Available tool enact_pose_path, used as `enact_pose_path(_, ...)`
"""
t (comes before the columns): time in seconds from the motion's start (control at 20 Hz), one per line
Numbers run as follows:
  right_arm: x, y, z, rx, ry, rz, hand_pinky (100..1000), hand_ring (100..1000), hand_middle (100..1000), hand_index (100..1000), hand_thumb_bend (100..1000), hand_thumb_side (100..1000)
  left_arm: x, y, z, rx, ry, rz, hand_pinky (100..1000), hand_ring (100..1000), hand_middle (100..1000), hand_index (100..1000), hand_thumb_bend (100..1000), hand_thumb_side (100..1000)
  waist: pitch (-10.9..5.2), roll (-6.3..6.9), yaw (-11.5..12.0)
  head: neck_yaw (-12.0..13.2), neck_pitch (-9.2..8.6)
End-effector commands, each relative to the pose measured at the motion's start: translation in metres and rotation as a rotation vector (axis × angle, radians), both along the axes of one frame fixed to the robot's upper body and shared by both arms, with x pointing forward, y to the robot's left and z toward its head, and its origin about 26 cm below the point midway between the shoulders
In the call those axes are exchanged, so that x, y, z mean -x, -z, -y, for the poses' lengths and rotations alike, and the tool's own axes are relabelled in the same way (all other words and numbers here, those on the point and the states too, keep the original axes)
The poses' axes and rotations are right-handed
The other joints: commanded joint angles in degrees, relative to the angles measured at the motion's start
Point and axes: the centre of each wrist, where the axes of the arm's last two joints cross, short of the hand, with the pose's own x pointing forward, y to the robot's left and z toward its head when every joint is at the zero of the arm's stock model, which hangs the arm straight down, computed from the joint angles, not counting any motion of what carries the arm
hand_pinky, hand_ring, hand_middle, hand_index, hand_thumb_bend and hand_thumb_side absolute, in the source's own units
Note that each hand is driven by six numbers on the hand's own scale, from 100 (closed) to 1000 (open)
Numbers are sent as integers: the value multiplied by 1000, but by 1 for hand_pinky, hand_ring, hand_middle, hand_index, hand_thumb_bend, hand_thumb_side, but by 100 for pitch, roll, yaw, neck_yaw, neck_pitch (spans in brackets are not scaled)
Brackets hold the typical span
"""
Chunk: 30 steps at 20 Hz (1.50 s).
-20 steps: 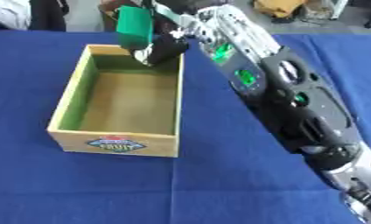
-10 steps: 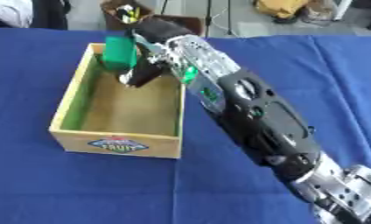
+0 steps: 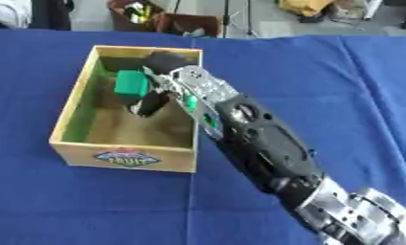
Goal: Pick up objects on the table and place them in the box.
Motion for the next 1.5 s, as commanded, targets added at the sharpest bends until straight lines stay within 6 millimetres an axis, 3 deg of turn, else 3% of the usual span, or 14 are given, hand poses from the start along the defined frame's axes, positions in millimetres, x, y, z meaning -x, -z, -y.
enact_pose_path(0.05,-1,-6,-4,6,-16,17,799,783,489,562,100,536,2,-7,1,-2,9,27,511,721,875,792,100,962,-107,42,11,-2,-78)
enact_pose_path(0.1,-1,-6,-3,7,-21,14,811,809,538,635,100,569,2,-7,1,-2,8,27,511,721,875,792,100,962,-110,43,9,0,-75)
enact_pose_path(0.25,0,-7,-4,24,-35,-6,846,841,624,726,135,666,2,-7,1,-2,9,26,511,721,875,792,100,962,-116,43,3,3,-76)
enact_pose_path(0.4,-1,-7,-4,32,-65,-64,868,866,737,839,364,752,3,-6,1,-2,9,23,511,721,875,792,100,963,-127,44,-8,10,-72)
enact_pose_path(0.5,-1,-10,-3,28,-66,-71,883,911,834,915,568,807,3,-6,1,-2,9,22,511,721,875,792,100,963,-136,45,-12,18,-66)
enact_pose_path(0.55,0,-12,-3,24,-61,-63,893,928,870,940,617,813,3,-5,1,-2,8,21,511,721,875,792,100,963,-143,46,-16,20,-59)
enact_pose_path(1.1,11,-50,3,-10,-25,81,891,927,878,939,622,797,3,-3,0,-5,2,9,513,722,875,792,100,962,-216,74,-94,72,7)
enact_pose_path(1.5,30,-89,23,-85,-75,166,892,912,860,933,602,834,4,-1,-3,-8,-10,3,514,722,874,792,100,960,-284,124,-226,184,101)
